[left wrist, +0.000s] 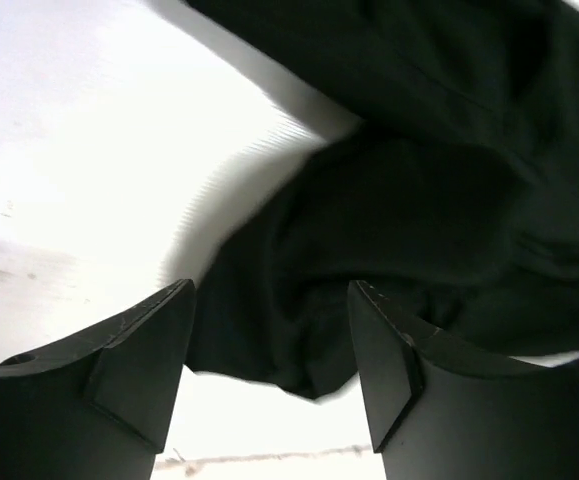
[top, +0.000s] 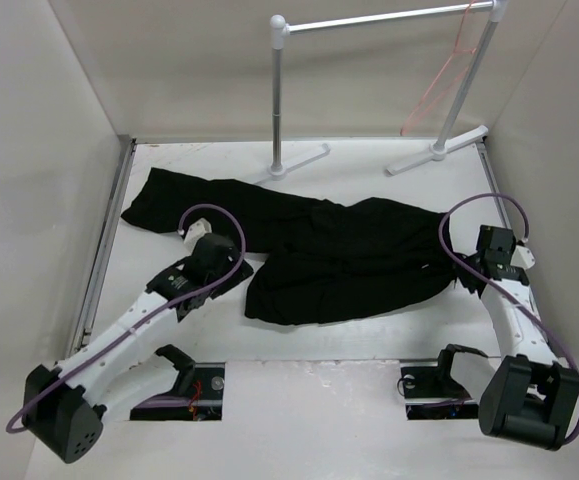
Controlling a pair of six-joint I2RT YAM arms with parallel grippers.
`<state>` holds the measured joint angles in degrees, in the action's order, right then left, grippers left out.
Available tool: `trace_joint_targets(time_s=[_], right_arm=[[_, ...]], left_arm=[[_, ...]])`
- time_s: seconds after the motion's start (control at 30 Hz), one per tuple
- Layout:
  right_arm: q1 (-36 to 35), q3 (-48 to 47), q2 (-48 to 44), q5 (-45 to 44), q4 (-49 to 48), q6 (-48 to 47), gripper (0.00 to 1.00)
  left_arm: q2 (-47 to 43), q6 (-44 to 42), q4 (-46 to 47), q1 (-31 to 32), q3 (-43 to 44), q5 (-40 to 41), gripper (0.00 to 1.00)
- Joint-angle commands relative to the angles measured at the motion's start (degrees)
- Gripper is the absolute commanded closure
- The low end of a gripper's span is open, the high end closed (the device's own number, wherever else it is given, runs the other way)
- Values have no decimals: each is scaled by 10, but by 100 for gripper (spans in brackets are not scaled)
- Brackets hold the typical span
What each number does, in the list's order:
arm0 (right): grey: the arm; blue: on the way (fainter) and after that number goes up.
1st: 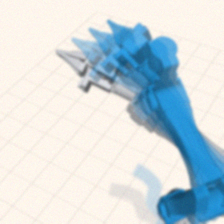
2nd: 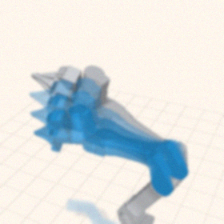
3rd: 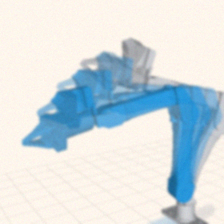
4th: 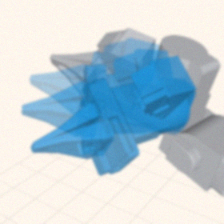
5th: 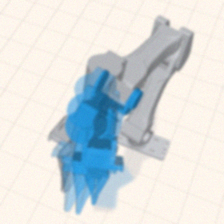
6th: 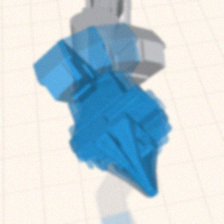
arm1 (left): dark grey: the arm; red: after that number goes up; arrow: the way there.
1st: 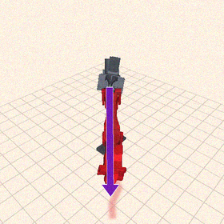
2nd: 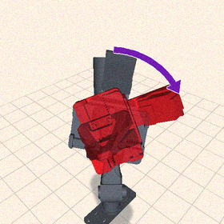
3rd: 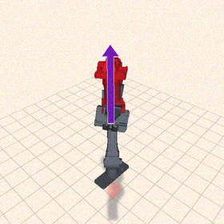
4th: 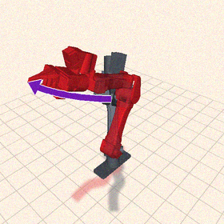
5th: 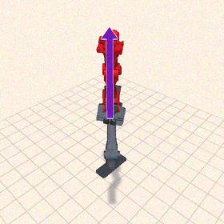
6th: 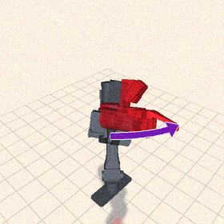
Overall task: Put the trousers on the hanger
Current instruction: Flatten out the trousers at the center of the board.
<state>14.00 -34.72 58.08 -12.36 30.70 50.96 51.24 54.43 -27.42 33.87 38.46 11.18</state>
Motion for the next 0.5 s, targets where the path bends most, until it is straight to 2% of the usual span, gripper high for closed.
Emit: trace_joint_targets(time_s=[0.0,0.17,0.27,0.33,0.4,0.47], right_arm=[[9,-17,-22,-28,-13,9,100],[7,-12,-31,-27,-15,5,99],[7,-9,-29,-14,-18,1,99],[7,-9,-27,-6,-21,3,99],[7,-9,-23,-6,-26,7,99],[7,-9,-17,-6,-32,13,99]], left_arm=[[48,10,27,-14,-29,36,41],[122,10,139,-26,-58,-33,44],[170,8,201,-17,-64,-77,50],[197,13,225,-10,-67,-97,64],[202,16,243,-9,-74,-107,85],[160,22,227,-20,-74,-93,98]])
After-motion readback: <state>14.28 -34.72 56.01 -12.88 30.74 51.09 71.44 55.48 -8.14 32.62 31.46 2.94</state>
